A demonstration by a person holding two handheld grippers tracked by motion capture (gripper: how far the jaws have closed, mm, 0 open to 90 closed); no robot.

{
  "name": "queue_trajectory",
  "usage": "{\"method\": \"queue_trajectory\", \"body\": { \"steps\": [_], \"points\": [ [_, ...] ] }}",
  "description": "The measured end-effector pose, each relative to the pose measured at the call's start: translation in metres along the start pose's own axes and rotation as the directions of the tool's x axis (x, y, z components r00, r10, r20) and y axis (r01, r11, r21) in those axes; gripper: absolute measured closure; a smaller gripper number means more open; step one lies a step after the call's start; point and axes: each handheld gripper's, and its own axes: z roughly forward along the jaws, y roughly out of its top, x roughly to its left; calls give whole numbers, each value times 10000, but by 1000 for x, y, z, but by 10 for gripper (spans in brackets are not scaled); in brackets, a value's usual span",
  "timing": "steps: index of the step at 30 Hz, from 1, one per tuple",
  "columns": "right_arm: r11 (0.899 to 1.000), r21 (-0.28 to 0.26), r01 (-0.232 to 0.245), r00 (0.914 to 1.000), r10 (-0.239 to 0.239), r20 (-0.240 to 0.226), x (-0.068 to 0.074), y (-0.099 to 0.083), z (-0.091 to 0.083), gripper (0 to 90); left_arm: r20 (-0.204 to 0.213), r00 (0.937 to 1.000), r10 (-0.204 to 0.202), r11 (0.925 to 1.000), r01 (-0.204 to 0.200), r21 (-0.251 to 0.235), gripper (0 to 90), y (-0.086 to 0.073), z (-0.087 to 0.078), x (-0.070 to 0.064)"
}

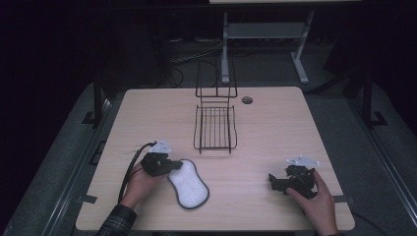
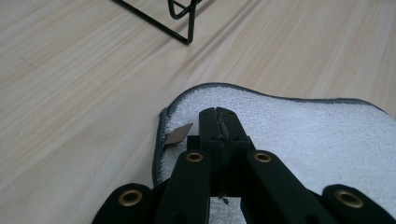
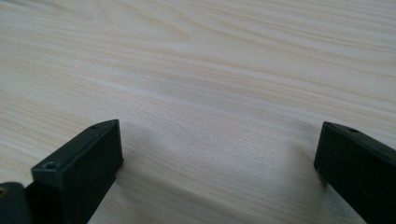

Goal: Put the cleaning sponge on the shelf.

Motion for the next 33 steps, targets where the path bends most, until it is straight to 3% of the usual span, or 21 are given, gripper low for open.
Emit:
{"method": "queue_trajectory", "body": {
  "steps": [11, 18, 23, 25, 28, 33],
  "points": [
    [10000, 5, 1, 10000, -1, 4, 0, 0, 0, 6, -292, 9993, -237, 9996, 242, 139, 896, -17, -20, -3],
    [10000, 6, 0, 10000, 0, 4, 0, 0, 0, 5, -522, 9965, -661, 9978, 663, 22, 896, -36, -38, -2],
    [10000, 5, -1, 10000, 1, 3, 0, 0, 0, 5, -584, 9953, -772, 9970, 773, -6, 895, -39, -44, -4],
    [10000, 6, -3, 10000, 3, 3, 0, 0, 0, 5, -596, 9953, -760, 9969, 746, -251, 895, -37, -47, -7],
    [10000, 5, -2, 10000, 2, 3, 0, 0, 0, 5, -420, 9964, -734, 9957, 708, -602, 895, -33, -51, -14],
    [10000, 6, 0, 10000, 0, 4, 0, 0, 0, 5, 82, 9986, -516, 9966, 520, -641, 894, -29, -49, -32]
  ]
}}
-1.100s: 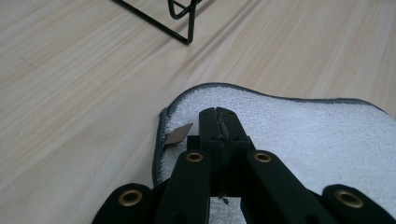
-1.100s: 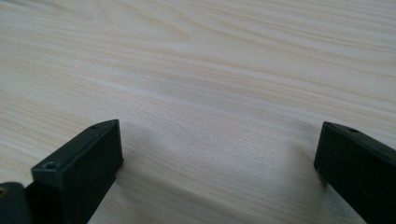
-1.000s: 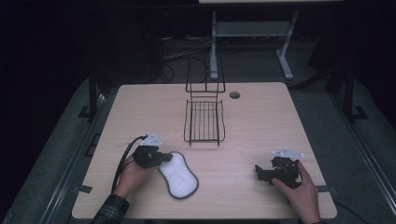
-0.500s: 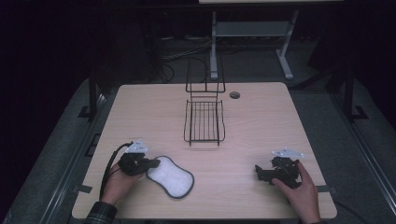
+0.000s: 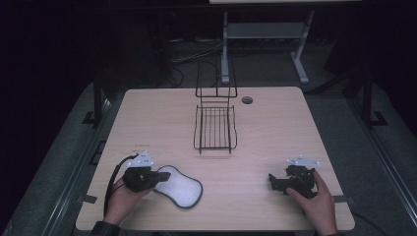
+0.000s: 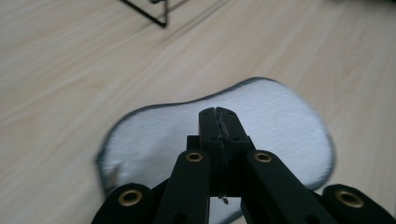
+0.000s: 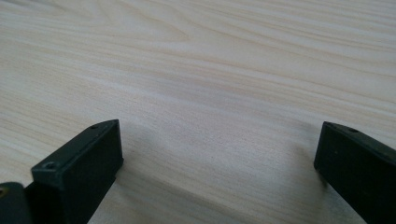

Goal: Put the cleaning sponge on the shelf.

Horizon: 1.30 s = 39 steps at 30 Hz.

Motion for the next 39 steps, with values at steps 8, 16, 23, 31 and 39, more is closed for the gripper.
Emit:
{"method": "queue_trajectory", "body": {
  "steps": [8, 16, 23, 31, 39],
  "points": [
    [10000, -1, -1, 10000, 1, -1, 0, 0, 0, 5, 552, 9983, 209, 9996, -220, 201, 894, -3, 9, -29],
    [10000, -1, 2, 10000, -2, 0, 0, 0, 0, 5, 893, 9950, 440, 9967, -498, 638, 894, -3, 22, -39],
    [10000, 1, -3, 10000, 3, -1, 0, 0, 0, 5, 947, 9940, 544, 9938, -631, 911, 894, -1, 30, -41],
    [10000, -1, -1, 10000, 1, -2, 0, 0, 0, 5, 1047, 9926, 621, 9922, -727, 1009, 895, 8, 41, -42],
    [10000, 1, -3, 10000, 3, -1, 0, 0, 0, 5, 1144, 9904, 774, 9898, -901, 1103, 895, 22, 56, -40]
  ]
}}
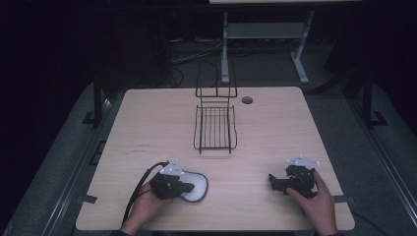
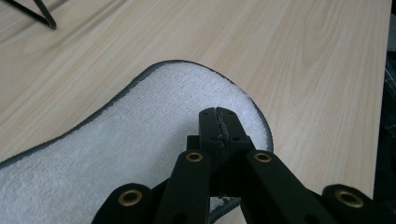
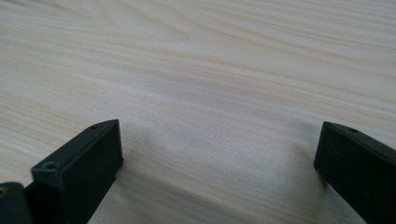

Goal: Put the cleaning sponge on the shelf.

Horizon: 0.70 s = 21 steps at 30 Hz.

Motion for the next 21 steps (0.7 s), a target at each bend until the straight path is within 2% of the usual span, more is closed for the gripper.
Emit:
{"method": "queue_trajectory", "body": {
  "steps": [5, 8, 14, 21],
  "points": [
    [10000, 1, -3, 10000, 3, 0, 0, 0, 0, 5, 13, 10000, -26, 10000, 26, 21, 895, 7, 6, 3],
    [10000, 0, -1, 10000, 1, 1, 0, 0, 0, 5, -1, 9999, 114, 9999, -114, 70, 895, 16, 13, 7],
    [10000, 1, 0, 10000, 0, 3, 0, 0, 0, 5, 111, 9999, -36, 10000, 36, -64, 895, 28, 25, 15],
    [10000, 0, 2, 10000, -2, 3, 0, 0, 0, 5, 60, 10000, -35, 9998, 36, -183, 895, 34, 24, 20]
  ]
}}
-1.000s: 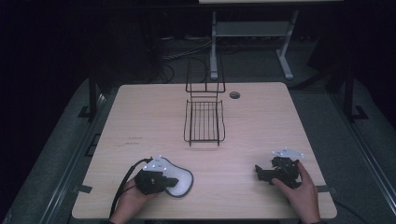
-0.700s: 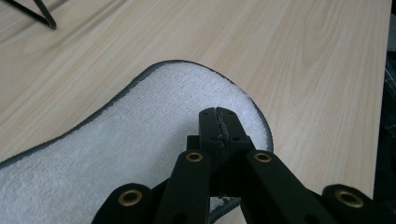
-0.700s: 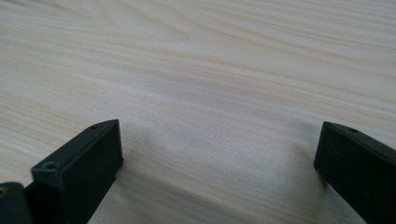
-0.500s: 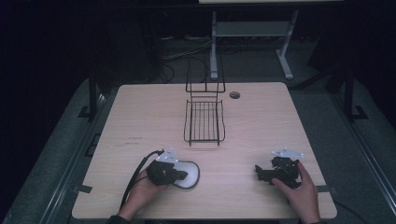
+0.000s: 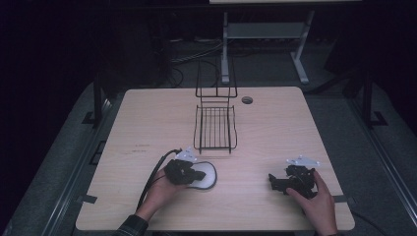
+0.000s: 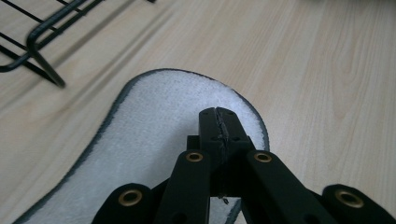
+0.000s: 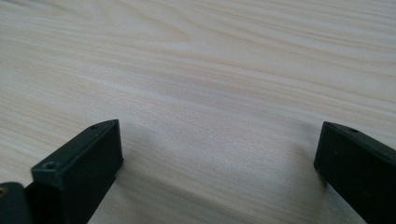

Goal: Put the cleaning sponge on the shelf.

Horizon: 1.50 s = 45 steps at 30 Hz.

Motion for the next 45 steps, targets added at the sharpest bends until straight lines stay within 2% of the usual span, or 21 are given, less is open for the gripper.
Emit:
{"method": "queue_trajectory", "body": {
  "steps": [1, 2, 4, 6, 9, 11, 15, 16, 17, 22, 28, 31, 34, 37, 40, 41, 45],
  "points": [
    [10000, 0, -2, 10000, 2, -1, 0, 0, 0, 5, -164, 9999, 4, 10000, -5, -89, 895, -1, -7, 4],
    [10000, 0, -2, 10000, 2, -1, 0, 0, 0, 5, -164, 9999, 4, 10000, -5, -89, 895, -1, -7, 4],
    [10000, 1, -2, 10000, 2, -1, 0, 0, 0, 5, -326, 9993, -172, 9994, 162, -311, 895, -2, -15, 9],
    [10000, 1, -2, 10000, 2, -2, 0, 0, 0, 5, -736, 9965, -401, 9973, 353, -648, 895, -5, -28, 21],
    [10000, 0, -1, 10000, 1, -1, 0, 0, 0, 5, -923, 9940, -587, 9959, 519, -741, 895, -10, -37, 31],
    [10000, 1, -1, 10000, 1, -2, 0, 0, 0, 5, -1120, 9896, -902, 9930, 808, -862, 895, -16, -44, 40],
    [10000, 0, -2, 10000, 2, -2, 0, 0, 0, 5, -1277, 9824, -1366, 9891, 1280, -732, 895, -30, -51, 56],
    [10000, 0, -2, 10000, 2, -2, 0, 0, 0, 5, -1277, 9824, -1366, 9891, 1280, -732, 895, -30, -51, 56],
    [10000, 0, -3, 10000, 3, -2, 0, 0, 0, 5, -1354, 9810, -1387, 9900, 1336, -461, 895, -33, -49, 58],
    [10000, 0, -3, 10000, 3, -2, 0, 0, 0, 5, -1350, 9826, -1279, 9917, 1281, -71, 895, -36, -45, 59],
    [10000, -1, 0, 10000, 0, -3, 0, 0, 0, 5, -1271, 9815, -1432, 9897, 1419, -190, 895, -43, -48, 53],
    [10000, -1, -1, 10000, 1, -2, 0, 0, 0, 5, -1327, 9815, -1378, 9904, 1374, -117, 895, -48, -53, 50],
    [10000, -1, -1, 10000, 1, -3, 0, 0, 0, 5, -1364, 9797, -1468, 9891, 1463, -136, 895, -54, -58, 46],
    [10000, -1, -4, 10000, 4, -2, 0, 0, 0, 5, -1410, 9755, -1691, 9856, 1669, -274, 895, -64, -66, 43],
    [10000, -1, -4, 10000, 4, -4, 0, 0, 0, 5, -1484, 9733, -1748, 9846, 1728, -267, 895, -69, -71, 42],
    [10000, -1, -2, 10000, 2, -2, 0, 0, 0, 5, -1512, 9702, -1895, 9818, 1859, -377, 896, -74, -75, 41],
    [10000, 0, -4, 10000, 4, -2, 0, 0, 0, 5, -1583, 9670, -1998, 9798, 1959, -399, 895, -82, -82, 40]
  ]
}}
